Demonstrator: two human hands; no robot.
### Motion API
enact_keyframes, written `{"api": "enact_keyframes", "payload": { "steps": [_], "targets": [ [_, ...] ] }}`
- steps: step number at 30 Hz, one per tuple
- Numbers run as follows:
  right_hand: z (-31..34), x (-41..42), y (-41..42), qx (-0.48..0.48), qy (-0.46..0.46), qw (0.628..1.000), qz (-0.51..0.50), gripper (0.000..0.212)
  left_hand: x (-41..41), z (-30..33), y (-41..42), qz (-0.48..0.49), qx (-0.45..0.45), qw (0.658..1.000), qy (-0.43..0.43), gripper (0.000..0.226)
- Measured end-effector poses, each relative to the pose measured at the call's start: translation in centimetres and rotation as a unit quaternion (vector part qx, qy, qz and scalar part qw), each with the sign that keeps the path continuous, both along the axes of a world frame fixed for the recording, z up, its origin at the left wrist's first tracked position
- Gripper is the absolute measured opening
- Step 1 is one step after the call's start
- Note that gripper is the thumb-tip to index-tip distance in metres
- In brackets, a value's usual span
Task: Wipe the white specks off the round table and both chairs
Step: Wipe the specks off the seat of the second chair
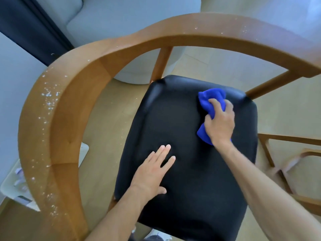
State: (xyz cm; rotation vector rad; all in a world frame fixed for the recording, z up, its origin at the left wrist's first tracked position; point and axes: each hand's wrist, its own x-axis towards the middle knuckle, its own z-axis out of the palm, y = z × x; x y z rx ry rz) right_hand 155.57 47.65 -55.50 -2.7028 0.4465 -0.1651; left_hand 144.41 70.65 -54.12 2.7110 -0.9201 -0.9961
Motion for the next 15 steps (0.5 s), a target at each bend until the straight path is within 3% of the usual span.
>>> {"api": "enact_keyframes", "payload": {
  "steps": [2, 6, 10, 12, 15],
  "targets": [
    [-0.2, -6.0, 3.2, 0.023, -0.001, 0.996, 0.086, 0.053, 0.9, 0.7, 0.4, 0.016, -0.024, 0.999, 0.027, 0.095],
    [0.3, -16.4, 5.3, 0.028, 0.055, 0.966, 0.25, 0.066, 2.7, 2.8, 1.2, 0.075, -0.074, 0.99, 0.093, 0.06],
    [2.4, -19.8, 1.7, -0.003, 0.157, 0.917, 0.368, 0.072, 1.5, 4.3, 0.6, 0.135, -0.029, 0.983, 0.122, 0.041],
    [3.6, -20.9, 0.4, -0.014, 0.221, 0.897, 0.383, 0.068, 0.4, 5.3, 0.6, 0.147, -0.008, 0.978, 0.149, 0.042],
    [6.7, -21.2, 0.3, 0.087, 0.269, 0.908, 0.31, 0.056, -0.1, 8.0, 0.6, 0.196, -0.011, 0.964, 0.179, 0.044]
  ]
}}
